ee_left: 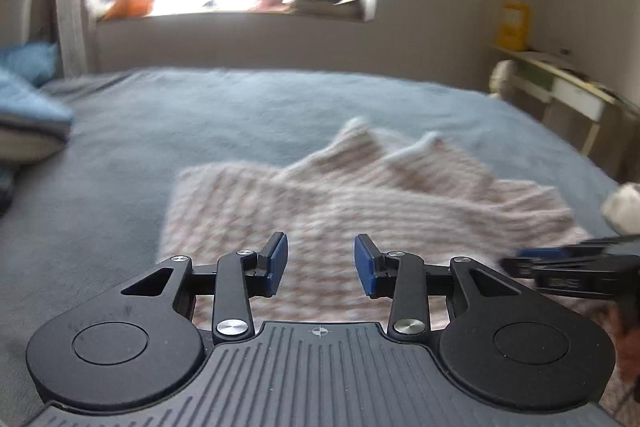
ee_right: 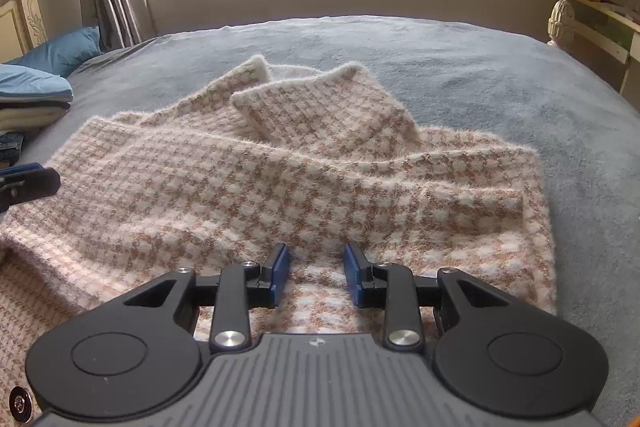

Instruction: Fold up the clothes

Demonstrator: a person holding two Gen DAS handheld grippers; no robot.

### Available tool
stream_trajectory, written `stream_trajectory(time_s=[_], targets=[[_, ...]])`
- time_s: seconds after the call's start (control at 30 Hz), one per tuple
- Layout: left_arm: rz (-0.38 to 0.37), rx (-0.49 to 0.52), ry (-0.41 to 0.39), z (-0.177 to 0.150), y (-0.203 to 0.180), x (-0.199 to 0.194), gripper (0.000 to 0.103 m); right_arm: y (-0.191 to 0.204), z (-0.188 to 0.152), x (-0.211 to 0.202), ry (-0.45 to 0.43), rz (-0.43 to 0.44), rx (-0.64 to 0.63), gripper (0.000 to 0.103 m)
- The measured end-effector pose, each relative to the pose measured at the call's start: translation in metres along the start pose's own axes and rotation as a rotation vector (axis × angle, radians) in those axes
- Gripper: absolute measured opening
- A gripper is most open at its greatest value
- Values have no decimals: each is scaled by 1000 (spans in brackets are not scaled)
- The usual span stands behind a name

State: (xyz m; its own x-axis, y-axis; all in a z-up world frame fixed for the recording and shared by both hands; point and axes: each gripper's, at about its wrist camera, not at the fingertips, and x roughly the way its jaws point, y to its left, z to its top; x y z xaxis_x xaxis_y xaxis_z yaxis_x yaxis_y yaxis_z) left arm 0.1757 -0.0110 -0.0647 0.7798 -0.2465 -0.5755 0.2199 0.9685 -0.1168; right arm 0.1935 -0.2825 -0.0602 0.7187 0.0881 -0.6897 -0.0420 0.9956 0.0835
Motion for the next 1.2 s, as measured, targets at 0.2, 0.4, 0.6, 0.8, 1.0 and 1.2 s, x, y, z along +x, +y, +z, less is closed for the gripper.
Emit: stream_trajectory(time_s=[0.2, 0.4, 0.6, 0.8, 1.0, 1.2], targets=[[38, 115, 16, -17, -3, 12, 34, 1, 2, 0, 5, -8, -2, 32], [51, -52, 13, -2, 20, 14, 33, 1, 1, -1, 4, -12, 0, 32], [42, -46, 16, -7, 25, 17, 29, 3, 2, -1, 7, -20, -5, 32], [101, -105, -40, 11, 35, 19, 29, 4, 2, 0, 6, -25, -5, 32], [136, -59, -20, 5, 36, 35, 28, 4, 1, 0, 3, -25, -5, 33], [145, -138, -57, 27, 47, 35, 28, 4, 0, 0, -3, -23, -5, 33]])
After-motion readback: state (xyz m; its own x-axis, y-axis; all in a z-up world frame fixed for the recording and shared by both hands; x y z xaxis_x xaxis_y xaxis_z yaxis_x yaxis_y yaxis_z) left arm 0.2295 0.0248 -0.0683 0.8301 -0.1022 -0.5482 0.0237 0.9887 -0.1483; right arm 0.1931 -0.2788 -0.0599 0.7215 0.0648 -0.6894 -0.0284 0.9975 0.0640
